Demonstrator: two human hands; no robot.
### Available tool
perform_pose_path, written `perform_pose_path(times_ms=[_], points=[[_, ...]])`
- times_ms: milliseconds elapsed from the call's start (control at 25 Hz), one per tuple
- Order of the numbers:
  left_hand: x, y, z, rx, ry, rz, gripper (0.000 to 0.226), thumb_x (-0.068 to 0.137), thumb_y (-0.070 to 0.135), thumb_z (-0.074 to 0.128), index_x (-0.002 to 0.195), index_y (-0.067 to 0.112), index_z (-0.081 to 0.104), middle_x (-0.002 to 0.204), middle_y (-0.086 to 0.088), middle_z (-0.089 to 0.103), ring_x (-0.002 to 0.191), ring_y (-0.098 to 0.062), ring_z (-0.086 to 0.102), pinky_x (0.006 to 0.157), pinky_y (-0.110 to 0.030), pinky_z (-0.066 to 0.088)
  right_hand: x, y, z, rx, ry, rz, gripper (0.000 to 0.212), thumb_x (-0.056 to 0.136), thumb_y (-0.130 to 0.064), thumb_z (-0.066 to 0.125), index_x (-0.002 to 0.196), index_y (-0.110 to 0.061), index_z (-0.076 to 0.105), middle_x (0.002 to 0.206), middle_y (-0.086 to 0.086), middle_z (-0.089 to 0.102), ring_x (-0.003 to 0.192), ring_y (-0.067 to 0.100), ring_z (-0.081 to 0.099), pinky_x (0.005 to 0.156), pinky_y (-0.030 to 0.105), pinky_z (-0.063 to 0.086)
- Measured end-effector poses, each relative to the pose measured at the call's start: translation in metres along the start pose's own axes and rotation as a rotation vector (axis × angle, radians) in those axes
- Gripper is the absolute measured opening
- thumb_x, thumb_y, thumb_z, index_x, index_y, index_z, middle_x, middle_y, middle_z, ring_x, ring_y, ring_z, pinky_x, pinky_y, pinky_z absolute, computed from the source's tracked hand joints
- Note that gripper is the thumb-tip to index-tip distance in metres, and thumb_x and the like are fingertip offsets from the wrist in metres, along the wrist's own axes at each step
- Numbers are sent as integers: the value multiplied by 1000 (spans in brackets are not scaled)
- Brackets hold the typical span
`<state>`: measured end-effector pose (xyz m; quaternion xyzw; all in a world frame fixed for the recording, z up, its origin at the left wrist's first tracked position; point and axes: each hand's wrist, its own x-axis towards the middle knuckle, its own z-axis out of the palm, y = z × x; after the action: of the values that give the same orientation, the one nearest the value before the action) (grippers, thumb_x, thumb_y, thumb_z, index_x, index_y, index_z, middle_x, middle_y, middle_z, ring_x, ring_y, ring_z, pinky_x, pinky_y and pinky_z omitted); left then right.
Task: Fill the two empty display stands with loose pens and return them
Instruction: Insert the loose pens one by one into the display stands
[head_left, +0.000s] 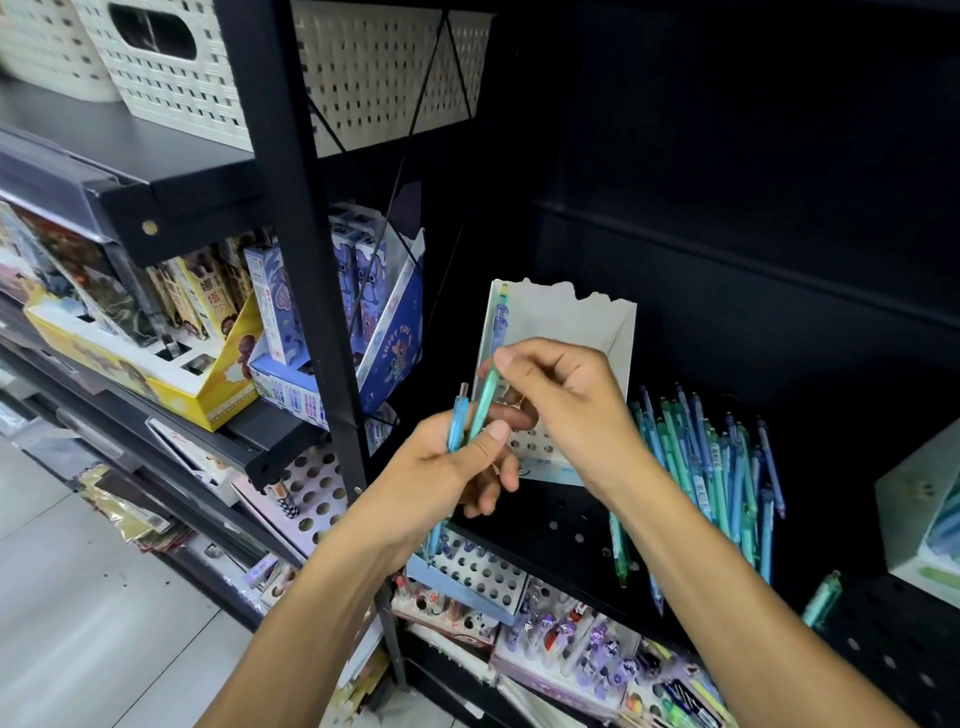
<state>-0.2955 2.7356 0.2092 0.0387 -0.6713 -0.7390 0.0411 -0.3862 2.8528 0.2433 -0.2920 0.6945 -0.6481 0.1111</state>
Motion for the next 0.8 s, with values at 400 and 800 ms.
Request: perform_pose_path(times_ms=[400,800], points=[[-4,-9,-16,221,417,161,26,104,17,46,110,24,70,105,10,70,98,2,63,92,-26,50,22,-15,-27,-147,480,-182,23,103,-12,44,99,-16,67,86,4,71,65,12,68,63,30,58],[-3,-14,-15,168,432,129,26,105,19,45,120,23,66,111,8,69,100,0,63,92,-31,54,30,26,-2,-739,142,-378,28,103,-25,45,108,-8,67,74,7,68,69,28,68,66,43,55]])
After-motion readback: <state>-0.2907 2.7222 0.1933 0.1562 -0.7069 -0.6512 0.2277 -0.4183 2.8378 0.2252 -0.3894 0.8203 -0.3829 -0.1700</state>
